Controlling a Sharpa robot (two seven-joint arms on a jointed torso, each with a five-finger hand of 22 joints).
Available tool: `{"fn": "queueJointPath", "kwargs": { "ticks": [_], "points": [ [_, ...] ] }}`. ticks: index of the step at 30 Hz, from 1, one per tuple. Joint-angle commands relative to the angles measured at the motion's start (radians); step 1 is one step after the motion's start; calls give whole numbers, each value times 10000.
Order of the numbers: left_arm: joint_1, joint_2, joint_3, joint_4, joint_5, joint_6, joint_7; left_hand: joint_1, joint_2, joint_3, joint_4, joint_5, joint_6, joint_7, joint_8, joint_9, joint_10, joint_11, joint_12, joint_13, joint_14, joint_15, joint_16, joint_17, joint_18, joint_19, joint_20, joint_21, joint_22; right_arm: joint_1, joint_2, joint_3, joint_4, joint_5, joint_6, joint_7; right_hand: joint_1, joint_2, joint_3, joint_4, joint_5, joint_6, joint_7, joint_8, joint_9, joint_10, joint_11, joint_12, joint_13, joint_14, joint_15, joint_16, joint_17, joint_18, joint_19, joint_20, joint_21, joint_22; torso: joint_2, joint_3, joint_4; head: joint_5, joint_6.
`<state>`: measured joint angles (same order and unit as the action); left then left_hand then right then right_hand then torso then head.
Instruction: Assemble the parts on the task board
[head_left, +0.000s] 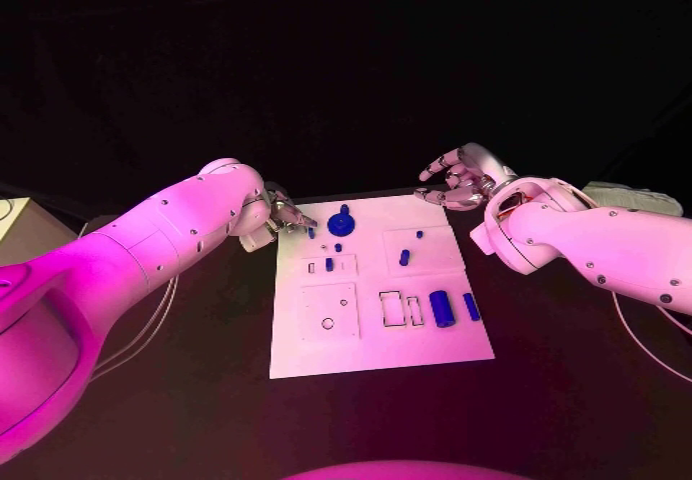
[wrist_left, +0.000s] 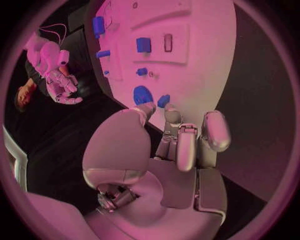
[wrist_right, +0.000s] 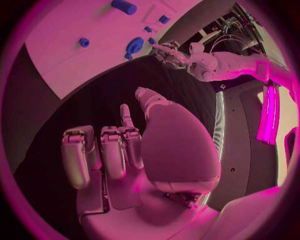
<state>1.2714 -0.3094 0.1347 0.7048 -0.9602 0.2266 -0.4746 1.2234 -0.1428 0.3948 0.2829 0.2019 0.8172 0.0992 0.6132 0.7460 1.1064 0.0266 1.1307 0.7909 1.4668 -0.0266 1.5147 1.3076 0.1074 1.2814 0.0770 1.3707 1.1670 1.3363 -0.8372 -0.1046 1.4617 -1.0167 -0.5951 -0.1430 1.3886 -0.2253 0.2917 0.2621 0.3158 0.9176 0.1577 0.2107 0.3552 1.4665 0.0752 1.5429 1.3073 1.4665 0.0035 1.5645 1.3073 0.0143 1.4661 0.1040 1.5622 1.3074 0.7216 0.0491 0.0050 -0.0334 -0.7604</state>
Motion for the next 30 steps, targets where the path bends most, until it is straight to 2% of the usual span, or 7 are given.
{"fn": "queueJointPath", "kwargs": {
  "ticks": [1,8,18,23,30],
  "points": [
    [16,31,-1,-5,54,124,84,64,-18,55,3,7,66,-13,12,2,29,-8,55,12,601,-63,57,1270,-178,86,1,57,18,4,4,8,17,-94,-23,34,-50,0,13,60,24,-50,9,55,13,789,3,22,2425,1032,-32,45,2591,-115,1000,-23,-13,2549,2,4,-6,19,-13],
    [12,73,-21,-38,78,212,101,38,-68,34,32,-13,78,-8,14,4,52,-4,72,36,607,-63,64,1287,-183,98,-2,68,39,4,15,8,21,-95,-27,33,-58,-18,40,73,76,-60,6,95,27,793,-1,25,2428,1031,-36,44,2589,-113,998,-27,-19,2544,10,0,-14,12,-28],
    [9,104,-44,-81,105,255,118,26,-86,25,42,-20,84,-6,15,5,55,-3,73,35,607,-62,64,1286,-182,96,-3,67,37,5,10,9,56,-97,-31,33,-58,-18,40,73,76,-60,6,95,27,793,-1,25,2428,1031,-36,44,2589,-113,998,-27,-19,2544,13,2,9,-18,-50],
    [6,119,-56,-100,109,287,120,18,-98,20,48,-23,90,-8,15,5,58,-3,74,35,607,-62,64,1285,-184,100,-4,71,44,6,10,10,65,-104,-33,33,-58,-18,40,73,76,-60,6,95,27,793,-1,25,2428,1031,-36,44,2589,-113,998,-27,-19,2544,17,2,-12,-21,-62],
    [2,130,-75,-120,111,295,137,230,-25,179,-9,1,117,-47,14,10,74,-37,72,36,610,-85,68,1292,-184,101,-17,80,58,6,14,11,62,-109,-36,32,-58,-18,40,73,76,-60,6,95,27,793,-1,25,2428,1031,-36,44,2589,-113,998,-27,-19,2544,7,7,-4,-39,-87]
  ]
}}
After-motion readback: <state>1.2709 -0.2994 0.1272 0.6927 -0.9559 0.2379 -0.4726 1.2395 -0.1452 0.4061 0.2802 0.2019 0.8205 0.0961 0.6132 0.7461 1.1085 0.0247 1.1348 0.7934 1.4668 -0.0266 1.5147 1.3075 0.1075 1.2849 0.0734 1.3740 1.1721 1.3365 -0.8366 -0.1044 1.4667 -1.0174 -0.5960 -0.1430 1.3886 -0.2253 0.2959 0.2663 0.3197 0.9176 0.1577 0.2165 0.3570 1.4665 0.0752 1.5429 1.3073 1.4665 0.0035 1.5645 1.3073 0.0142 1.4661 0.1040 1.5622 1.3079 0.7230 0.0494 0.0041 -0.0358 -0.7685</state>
